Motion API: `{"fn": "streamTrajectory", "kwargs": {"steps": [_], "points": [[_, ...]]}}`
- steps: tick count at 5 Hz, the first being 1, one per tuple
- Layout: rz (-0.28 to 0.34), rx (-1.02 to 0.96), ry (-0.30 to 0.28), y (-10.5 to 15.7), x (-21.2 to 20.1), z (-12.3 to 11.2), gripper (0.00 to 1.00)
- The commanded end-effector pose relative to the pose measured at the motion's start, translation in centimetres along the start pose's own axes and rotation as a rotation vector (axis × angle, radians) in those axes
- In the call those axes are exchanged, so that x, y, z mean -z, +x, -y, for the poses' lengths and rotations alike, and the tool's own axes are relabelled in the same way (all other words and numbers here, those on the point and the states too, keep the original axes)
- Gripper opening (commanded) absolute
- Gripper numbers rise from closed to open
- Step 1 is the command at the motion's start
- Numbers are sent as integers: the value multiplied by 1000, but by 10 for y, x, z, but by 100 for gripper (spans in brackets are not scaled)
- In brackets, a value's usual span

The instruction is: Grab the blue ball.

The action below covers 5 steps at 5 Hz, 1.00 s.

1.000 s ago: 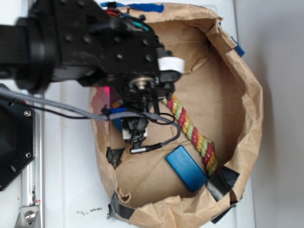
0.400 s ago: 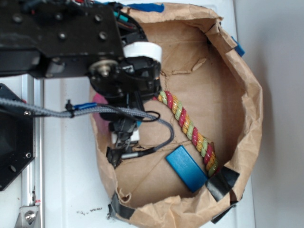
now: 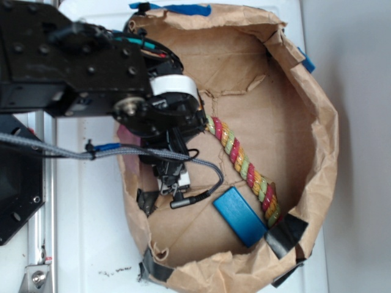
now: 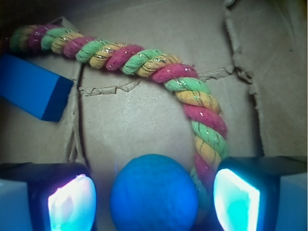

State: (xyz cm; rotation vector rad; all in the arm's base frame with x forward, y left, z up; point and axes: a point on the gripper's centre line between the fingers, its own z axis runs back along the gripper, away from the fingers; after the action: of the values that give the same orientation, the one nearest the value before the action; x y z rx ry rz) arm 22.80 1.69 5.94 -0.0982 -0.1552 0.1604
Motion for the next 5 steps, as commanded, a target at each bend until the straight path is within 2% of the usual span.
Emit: {"fn": "streamTrajectory", "kwargs": {"steps": [1, 3, 5], "points": [[19, 67, -30, -6, -12, 8, 100], [-17, 86, 8, -8, 5, 7, 100], [-53, 108, 21, 0, 23, 11, 100]]}}
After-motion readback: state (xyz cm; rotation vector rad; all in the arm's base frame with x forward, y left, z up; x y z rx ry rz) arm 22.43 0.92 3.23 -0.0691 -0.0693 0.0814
